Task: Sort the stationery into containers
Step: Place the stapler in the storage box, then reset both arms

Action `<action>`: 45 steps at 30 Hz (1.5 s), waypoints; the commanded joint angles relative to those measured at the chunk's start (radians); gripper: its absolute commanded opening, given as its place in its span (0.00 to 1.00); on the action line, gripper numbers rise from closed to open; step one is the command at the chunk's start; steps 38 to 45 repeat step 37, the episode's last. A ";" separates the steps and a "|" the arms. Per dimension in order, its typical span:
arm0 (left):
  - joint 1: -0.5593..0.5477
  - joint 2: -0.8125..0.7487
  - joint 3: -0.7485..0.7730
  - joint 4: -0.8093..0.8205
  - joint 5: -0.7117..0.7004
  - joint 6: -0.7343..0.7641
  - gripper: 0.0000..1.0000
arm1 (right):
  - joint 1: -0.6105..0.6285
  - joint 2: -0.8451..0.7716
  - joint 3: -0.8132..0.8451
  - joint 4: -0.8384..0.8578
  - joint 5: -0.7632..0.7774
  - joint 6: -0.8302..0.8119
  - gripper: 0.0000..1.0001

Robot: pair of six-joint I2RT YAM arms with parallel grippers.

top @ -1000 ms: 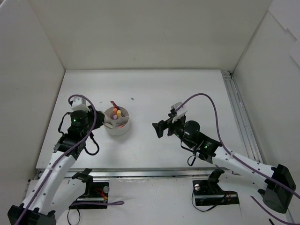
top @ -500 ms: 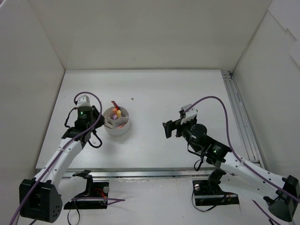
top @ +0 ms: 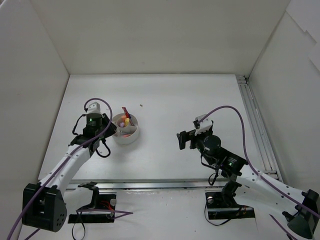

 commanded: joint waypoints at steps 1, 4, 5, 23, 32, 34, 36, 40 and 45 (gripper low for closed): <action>-0.008 0.040 0.028 0.065 0.004 -0.031 0.06 | -0.006 -0.010 0.019 0.039 0.032 0.012 0.98; -0.008 0.033 0.034 0.041 0.000 -0.026 0.27 | -0.006 -0.026 0.016 0.028 0.038 0.012 0.98; -0.008 0.019 0.034 0.034 -0.007 -0.024 0.34 | -0.006 -0.038 0.014 0.028 0.046 0.016 0.98; -0.017 -0.447 0.135 -0.315 -0.212 0.089 1.00 | -0.006 -0.197 0.047 -0.212 0.355 0.160 0.98; -0.017 -0.564 0.097 -0.338 -0.272 0.066 1.00 | -0.006 -0.334 0.063 -0.335 0.578 0.217 0.98; -0.017 -0.561 0.108 -0.355 -0.270 0.068 1.00 | -0.006 -0.351 0.047 -0.341 0.558 0.188 0.98; -0.017 -0.558 0.108 -0.358 -0.273 0.066 1.00 | -0.006 -0.369 0.037 -0.341 0.581 0.193 0.98; -0.017 -0.556 0.108 -0.358 -0.278 0.066 1.00 | -0.005 -0.372 0.039 -0.346 0.595 0.200 0.98; -0.017 -0.556 0.108 -0.358 -0.278 0.066 1.00 | -0.005 -0.372 0.039 -0.346 0.595 0.200 0.98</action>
